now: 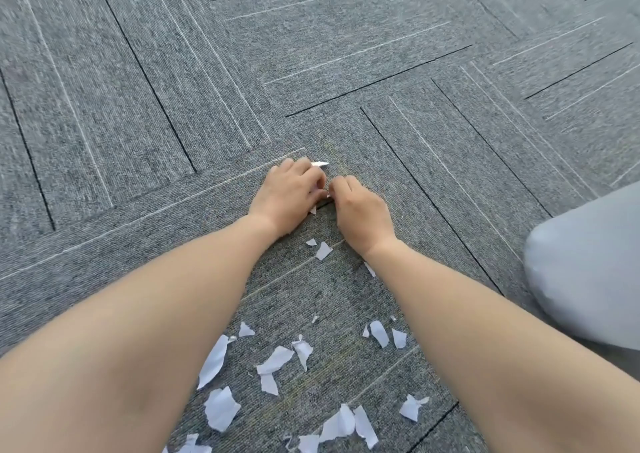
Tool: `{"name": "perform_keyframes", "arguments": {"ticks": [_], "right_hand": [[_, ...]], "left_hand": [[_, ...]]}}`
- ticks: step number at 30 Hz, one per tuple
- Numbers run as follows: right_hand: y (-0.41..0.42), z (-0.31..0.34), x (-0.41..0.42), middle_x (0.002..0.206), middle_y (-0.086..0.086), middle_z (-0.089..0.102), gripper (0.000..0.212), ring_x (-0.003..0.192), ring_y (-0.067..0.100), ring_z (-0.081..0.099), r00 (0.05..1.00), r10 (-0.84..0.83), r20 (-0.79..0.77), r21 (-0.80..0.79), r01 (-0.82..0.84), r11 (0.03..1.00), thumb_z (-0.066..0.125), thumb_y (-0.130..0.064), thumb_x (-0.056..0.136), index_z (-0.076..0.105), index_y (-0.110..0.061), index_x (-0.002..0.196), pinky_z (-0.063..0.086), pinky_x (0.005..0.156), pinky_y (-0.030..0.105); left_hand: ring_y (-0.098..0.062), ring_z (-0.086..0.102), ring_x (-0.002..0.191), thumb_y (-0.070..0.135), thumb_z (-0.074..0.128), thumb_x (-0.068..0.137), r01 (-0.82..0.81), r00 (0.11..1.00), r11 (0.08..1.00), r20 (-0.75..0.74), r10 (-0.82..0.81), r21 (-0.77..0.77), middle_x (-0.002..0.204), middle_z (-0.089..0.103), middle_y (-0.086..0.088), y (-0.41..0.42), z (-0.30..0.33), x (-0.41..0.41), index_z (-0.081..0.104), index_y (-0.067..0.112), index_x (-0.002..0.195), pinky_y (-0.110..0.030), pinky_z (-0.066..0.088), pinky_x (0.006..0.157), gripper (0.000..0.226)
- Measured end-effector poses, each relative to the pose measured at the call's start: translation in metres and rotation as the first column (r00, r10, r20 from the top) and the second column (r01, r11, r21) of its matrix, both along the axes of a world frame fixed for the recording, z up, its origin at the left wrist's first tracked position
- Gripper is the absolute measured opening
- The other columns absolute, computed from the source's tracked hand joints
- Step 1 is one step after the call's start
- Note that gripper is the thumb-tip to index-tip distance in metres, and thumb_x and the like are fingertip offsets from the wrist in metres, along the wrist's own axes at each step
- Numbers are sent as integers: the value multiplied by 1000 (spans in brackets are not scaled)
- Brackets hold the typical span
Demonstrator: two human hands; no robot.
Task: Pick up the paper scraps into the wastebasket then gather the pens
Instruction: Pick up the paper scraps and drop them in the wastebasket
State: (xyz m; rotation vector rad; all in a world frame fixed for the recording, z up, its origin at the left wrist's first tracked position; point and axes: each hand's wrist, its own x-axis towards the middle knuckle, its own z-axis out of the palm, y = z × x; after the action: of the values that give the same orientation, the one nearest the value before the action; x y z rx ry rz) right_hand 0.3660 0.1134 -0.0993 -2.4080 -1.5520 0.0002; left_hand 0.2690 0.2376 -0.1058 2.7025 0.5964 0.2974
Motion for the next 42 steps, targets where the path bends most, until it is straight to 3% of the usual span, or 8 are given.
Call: {"name": "perform_keyframes", "arguments": {"ticks": [5,10,13,19,24,32,39,42], "right_hand": [[-7,11,-1,78,2,60,22,67,24,54,943,-164,-290,6,173,985,41,-26,102,55,-10,96,41,56,36],[14,25,11,64,-5,55,22,51,12,49,935,-167,-314,-98,143,985,42,-27,102,50,-21,121,42,45,29],[39,32,13,80,0,62,35,59,17,55,926,-143,-349,-190,80,979,50,-30,98,42,-25,132,53,55,36],[65,34,15,88,8,62,12,70,26,58,951,-198,-237,-367,101,925,47,-29,99,46,-17,97,50,61,39],[35,45,11,80,5,58,14,70,24,53,914,-205,-349,-214,135,967,41,-25,100,46,-13,93,39,59,35],[-37,28,-3,87,3,62,27,75,25,56,932,-206,-297,-260,129,957,39,-32,101,42,-16,122,40,60,36],[-32,20,-8,88,4,64,34,63,25,61,994,-108,35,-358,113,927,30,-44,102,43,-13,99,35,45,29],[-38,24,-14,83,3,57,31,59,20,54,997,-60,-45,-342,42,939,27,-35,104,44,-13,93,36,46,27]], "left_hand": [[-22,53,87,26,46,97,-19,1000,1000,-7,19,-11,96,55,-3,-4,5,11,53,14,97,-34,42,81,14],[-13,51,59,23,41,97,-183,979,972,58,193,-145,85,49,0,-13,7,-36,49,9,94,-26,48,52,17],[-10,48,53,25,38,97,-177,980,977,69,186,-119,84,47,1,-20,5,-67,48,9,91,-27,46,47,20],[-18,50,65,49,42,94,-170,985,980,-46,166,-99,109,43,-1,-21,12,-66,47,15,103,-32,41,57,36],[-18,61,88,81,40,74,-117,968,990,-213,132,81,115,47,3,-22,8,-63,31,28,137,-32,49,59,83],[-14,49,60,43,35,99,-109,986,981,-109,127,162,90,52,5,-25,8,-47,50,21,104,-26,37,49,27],[-14,52,52,19,49,94,-84,996,996,13,85,-35,61,49,7,-29,11,-65,46,17,74,-27,46,48,21],[-15,53,48,12,55,89,-229,965,967,106,241,-114,57,51,4,-31,8,-83,47,15,76,-26,45,41,15]]}}
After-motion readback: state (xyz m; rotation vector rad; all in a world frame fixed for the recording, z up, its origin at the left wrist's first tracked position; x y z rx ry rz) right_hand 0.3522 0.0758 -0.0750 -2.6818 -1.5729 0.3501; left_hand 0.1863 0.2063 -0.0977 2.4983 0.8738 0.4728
